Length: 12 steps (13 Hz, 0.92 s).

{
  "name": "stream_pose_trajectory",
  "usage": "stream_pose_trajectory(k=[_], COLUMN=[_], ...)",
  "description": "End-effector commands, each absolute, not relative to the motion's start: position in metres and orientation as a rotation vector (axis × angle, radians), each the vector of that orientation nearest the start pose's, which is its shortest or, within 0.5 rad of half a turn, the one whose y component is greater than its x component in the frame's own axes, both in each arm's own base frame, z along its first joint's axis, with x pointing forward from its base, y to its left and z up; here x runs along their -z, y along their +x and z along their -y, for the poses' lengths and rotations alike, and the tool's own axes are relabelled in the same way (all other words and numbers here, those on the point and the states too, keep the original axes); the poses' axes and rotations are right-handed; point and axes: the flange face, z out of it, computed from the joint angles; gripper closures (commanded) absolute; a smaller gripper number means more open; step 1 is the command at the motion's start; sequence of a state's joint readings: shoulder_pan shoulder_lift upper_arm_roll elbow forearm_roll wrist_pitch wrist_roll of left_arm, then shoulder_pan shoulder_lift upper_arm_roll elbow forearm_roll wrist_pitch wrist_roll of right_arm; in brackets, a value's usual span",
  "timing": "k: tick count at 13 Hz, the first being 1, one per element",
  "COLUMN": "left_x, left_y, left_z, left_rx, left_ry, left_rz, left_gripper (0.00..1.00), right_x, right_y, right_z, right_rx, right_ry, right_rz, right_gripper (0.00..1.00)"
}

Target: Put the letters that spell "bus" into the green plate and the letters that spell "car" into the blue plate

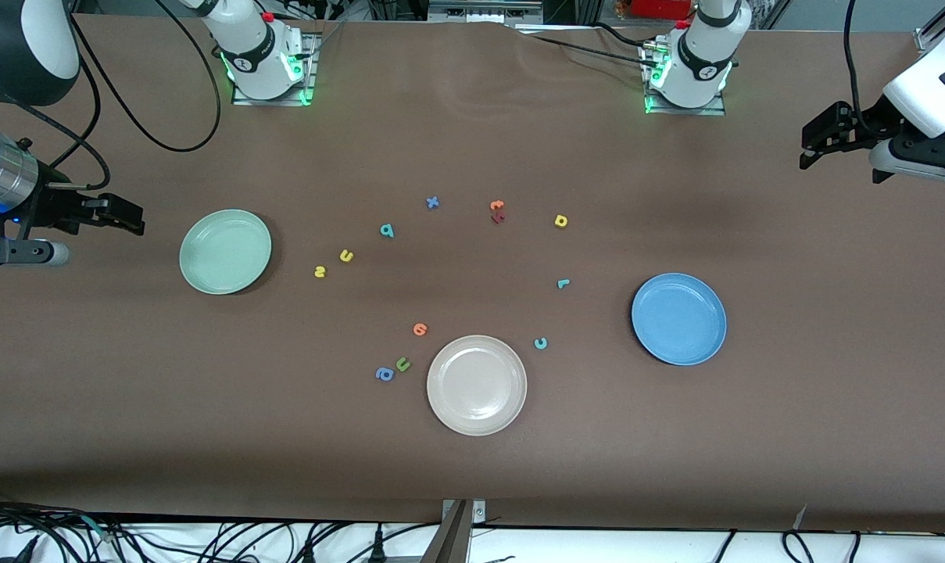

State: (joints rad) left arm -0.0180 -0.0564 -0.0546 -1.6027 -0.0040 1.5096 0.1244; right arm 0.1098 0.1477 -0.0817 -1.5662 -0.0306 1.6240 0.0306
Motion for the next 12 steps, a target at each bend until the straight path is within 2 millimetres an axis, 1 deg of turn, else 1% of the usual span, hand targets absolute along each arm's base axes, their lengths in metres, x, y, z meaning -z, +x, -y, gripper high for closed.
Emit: stream_pose_trajectory(k=[1,9,12], left_x=[-0.639,-0.6391,-0.6383], left_y=[0.5271,0.5256,0.526], left_z=[0.039,0.0389,0.0389], left_rx=[-0.068,-0.08,-0.082], left_ry=[-3.122,-3.121,-3.122], left_rz=[-0.331,-0.331,-0.331], left_gripper=[0.0,0.0,0.0], right_x=[-0.5481,-0.5472,-0.5487], right_y=[0.5937,0.5941,0.5934], right_z=[-0.0216,-0.0238,-0.0311], right_rx=[-0.145,-0.146,-0.143], right_ry=[-3.19,-3.17,-3.172], right_rz=[-0.016,-0.026,0.003], right_gripper=[0.01,0.0,0.0])
